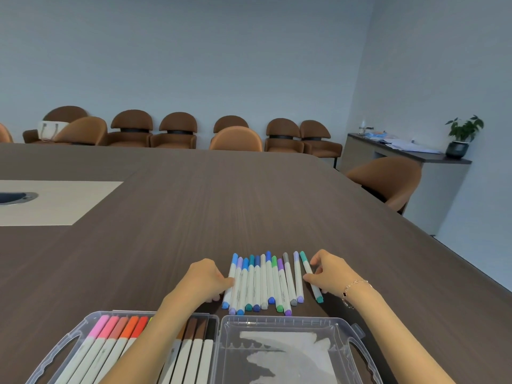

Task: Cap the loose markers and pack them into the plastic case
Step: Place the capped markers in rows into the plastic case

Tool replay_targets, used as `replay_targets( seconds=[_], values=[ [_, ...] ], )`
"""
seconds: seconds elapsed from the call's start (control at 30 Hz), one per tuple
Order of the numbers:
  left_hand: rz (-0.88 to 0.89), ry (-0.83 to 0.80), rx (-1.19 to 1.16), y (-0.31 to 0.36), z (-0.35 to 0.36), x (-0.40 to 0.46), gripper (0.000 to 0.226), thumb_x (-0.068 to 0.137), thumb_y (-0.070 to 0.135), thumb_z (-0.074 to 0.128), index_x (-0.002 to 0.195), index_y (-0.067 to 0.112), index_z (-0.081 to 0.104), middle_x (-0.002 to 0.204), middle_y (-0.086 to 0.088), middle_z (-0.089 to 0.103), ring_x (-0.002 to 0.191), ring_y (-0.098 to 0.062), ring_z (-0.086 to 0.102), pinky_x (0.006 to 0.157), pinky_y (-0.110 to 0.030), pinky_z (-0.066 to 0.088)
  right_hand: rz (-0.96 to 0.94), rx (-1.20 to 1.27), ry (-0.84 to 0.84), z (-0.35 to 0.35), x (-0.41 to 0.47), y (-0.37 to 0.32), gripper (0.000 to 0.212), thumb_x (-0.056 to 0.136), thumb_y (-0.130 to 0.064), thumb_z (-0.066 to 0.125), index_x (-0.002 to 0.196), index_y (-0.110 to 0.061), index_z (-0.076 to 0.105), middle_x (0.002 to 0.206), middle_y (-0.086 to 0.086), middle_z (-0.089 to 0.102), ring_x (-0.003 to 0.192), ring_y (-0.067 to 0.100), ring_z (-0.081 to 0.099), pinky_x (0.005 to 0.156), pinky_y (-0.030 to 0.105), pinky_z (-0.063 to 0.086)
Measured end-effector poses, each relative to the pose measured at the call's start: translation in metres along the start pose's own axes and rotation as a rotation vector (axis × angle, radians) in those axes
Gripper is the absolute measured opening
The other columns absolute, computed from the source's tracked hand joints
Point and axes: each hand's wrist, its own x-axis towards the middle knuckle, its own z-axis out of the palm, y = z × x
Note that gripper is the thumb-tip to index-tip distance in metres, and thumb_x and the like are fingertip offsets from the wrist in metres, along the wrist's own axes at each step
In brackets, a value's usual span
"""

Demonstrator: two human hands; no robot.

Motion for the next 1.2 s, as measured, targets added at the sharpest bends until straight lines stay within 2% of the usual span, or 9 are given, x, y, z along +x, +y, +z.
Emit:
replay_targets(
  seconds=[0.23,0.4,0.57,0.63,0.7,0.77,0.83,0.97,1.2],
  values=[
    [0.003,-0.002,-0.011,0.003,0.001,-0.004,0.026,0.085,0.038,0.065,0.090,0.012,0.063,0.068,0.003,0.056,0.058,-0.010,0.054,0.051,-0.013,0.040,-0.054,-0.035,0.045,0.001,-0.003,-0.008,0.032,0.090,-0.031,0.059,0.118,-0.019,0.047,0.098,-0.002,0.054,0.078,0.010,0.054,0.056,0.005,0.039],
    [0.014,0.006,-0.005,0.004,0.002,-0.008,0.024,0.084,0.034,0.066,0.076,0.015,0.053,0.061,0.003,0.047,0.052,-0.009,0.046,0.047,-0.015,0.034,-0.119,-0.028,0.092,0.001,-0.005,-0.015,0.029,0.091,-0.030,0.057,0.118,-0.019,0.052,0.114,0.002,0.055,0.085,0.010,0.051,0.059,0.003,0.035],
    [-0.004,-0.075,-0.057,0.006,-0.013,-0.011,0.025,0.086,0.034,0.063,0.090,0.009,0.067,0.073,0.000,0.060,0.065,-0.009,0.055,0.068,-0.021,0.052,-0.167,-0.002,0.082,-0.002,-0.011,-0.022,0.020,0.092,-0.027,0.055,0.109,-0.017,0.058,0.108,0.004,0.060,0.081,0.009,0.052,0.059,0.003,0.037],
    [0.027,-0.114,-0.093,0.012,-0.025,-0.019,0.023,0.089,0.031,0.060,0.090,0.009,0.070,0.073,0.001,0.062,0.065,-0.007,0.055,0.067,-0.019,0.052,-0.185,0.102,0.113,-0.008,-0.016,-0.029,0.015,0.094,-0.028,0.053,0.102,-0.019,0.060,0.100,0.002,0.064,0.074,0.007,0.054,0.058,0.005,0.041],
    [0.088,-0.158,-0.109,0.023,-0.036,-0.031,0.023,0.090,0.029,0.059,0.094,0.010,0.071,0.070,0.003,0.061,0.064,-0.006,0.055,0.061,-0.014,0.049,-0.205,0.327,0.017,-0.014,-0.026,-0.042,0.019,0.094,-0.032,0.051,0.095,-0.018,0.064,0.084,-0.002,0.065,0.065,0.006,0.057,0.056,0.008,0.047],
    [0.146,-0.190,-0.102,0.032,-0.040,-0.044,0.024,0.090,0.030,0.059,0.097,0.011,0.071,0.070,0.005,0.061,0.063,-0.006,0.054,0.060,-0.013,0.047,-0.192,0.521,-0.209,-0.016,-0.040,-0.058,0.024,0.094,-0.035,0.052,0.093,-0.016,0.066,0.072,-0.002,0.064,0.057,0.005,0.057,0.054,0.011,0.049],
    [0.178,-0.203,-0.103,0.034,-0.041,-0.058,0.023,0.090,0.031,0.058,0.097,0.012,0.072,0.068,0.006,0.060,0.062,-0.006,0.053,0.060,-0.014,0.045,-0.212,0.459,-0.272,-0.014,-0.046,-0.063,0.021,0.093,-0.034,0.054,0.091,-0.017,0.066,0.070,-0.003,0.065,0.054,0.004,0.056,0.053,0.012,0.048],
    [0.153,-0.251,-0.088,0.009,-0.040,-0.084,0.019,0.088,0.033,0.061,0.083,0.017,0.071,0.064,0.009,0.062,0.059,-0.003,0.054,0.063,-0.016,0.048,-0.175,0.192,-0.013,-0.013,-0.036,-0.049,0.011,0.094,-0.026,0.053,0.093,-0.018,0.061,0.081,-0.003,0.062,0.063,0.007,0.056,0.053,0.011,0.046],
    [0.113,-0.302,-0.091,-0.013,-0.029,-0.114,0.018,0.081,0.029,0.070,0.070,0.015,0.070,0.065,0.003,0.071,0.053,-0.003,0.064,0.063,-0.014,0.054,-0.133,0.103,-0.210,0.014,-0.039,-0.061,0.023,0.092,-0.022,0.052,0.094,-0.005,0.067,0.078,0.004,0.062,0.058,0.008,0.056,0.064,0.016,0.053]
  ],
)
